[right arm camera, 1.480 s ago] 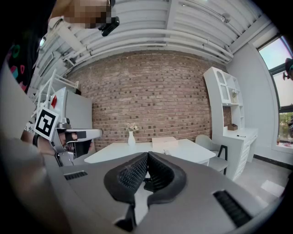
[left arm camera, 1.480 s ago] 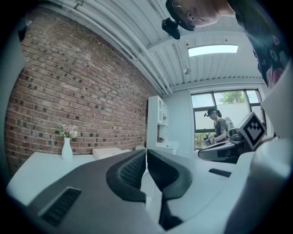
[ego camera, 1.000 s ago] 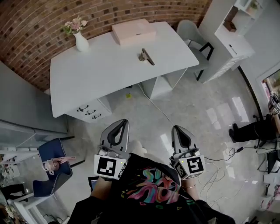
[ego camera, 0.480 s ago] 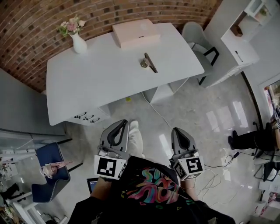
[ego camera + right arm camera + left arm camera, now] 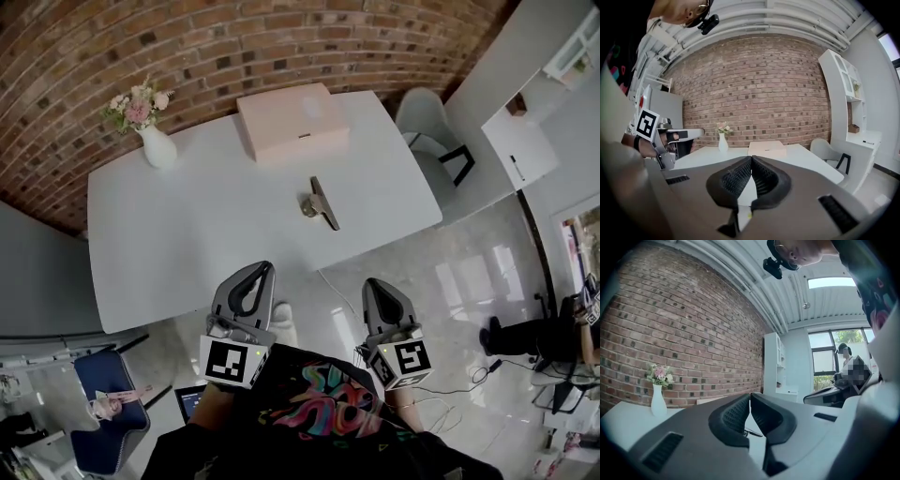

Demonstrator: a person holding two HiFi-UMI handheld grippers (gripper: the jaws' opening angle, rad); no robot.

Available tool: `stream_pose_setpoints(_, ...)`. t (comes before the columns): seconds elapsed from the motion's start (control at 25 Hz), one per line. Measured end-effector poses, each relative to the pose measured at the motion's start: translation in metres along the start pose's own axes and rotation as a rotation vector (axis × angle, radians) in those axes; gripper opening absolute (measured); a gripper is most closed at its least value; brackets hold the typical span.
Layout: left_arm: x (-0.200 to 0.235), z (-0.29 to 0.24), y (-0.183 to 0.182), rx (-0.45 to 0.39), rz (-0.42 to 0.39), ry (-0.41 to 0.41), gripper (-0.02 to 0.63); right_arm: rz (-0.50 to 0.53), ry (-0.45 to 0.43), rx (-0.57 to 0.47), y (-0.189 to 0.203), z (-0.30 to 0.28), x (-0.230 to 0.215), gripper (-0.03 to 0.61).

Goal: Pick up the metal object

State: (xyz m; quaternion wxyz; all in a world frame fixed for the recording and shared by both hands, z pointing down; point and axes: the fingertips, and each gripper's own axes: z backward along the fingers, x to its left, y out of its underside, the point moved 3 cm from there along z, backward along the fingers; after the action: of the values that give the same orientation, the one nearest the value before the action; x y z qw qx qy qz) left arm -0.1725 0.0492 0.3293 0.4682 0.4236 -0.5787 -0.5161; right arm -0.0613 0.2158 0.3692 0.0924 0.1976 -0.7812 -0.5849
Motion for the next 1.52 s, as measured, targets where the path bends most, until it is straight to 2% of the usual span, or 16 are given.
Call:
stream_pose_setpoints(0.24,0.037,-0.052,0.003,0.025,0.014,0.001,0.03,-0.034,0.025,0.01,-0.015,-0.061,-0.022,0.018)
stream_pose_setpoints(0.44,0.056,-0.067,0.018,0.095,0.034,-0.027,0.029,-0.031,-0.002,0.059,-0.016,-0.093,-0.029,0.018)
stream_pose_setpoints(0.56,0.063,-0.073,0.033,0.156,0.0,-0.032,0.029,-0.02,-0.021,0.078,-0.014,-0.108,-0.039,0.018)
stream_pose_setpoints(0.68,0.07,-0.089,0.035,0.15,-0.001,-0.071,0.029,-0.004,-0.055,0.085,-0.014,-0.127,-0.054,0.018)
stream_pose_setpoints(1.2,0.071,-0.191,0.015,0.091,0.012,-0.366,0.029,0.103,-0.386,0.012,-0.081,-0.246,-0.138,0.018)
stream_pose_setpoints(1.52,0.046,-0.216,0.016,0.085,0.007,-0.521,0.029,0.177,-0.561,0.053,-0.085,-0.275,-0.172,0.018)
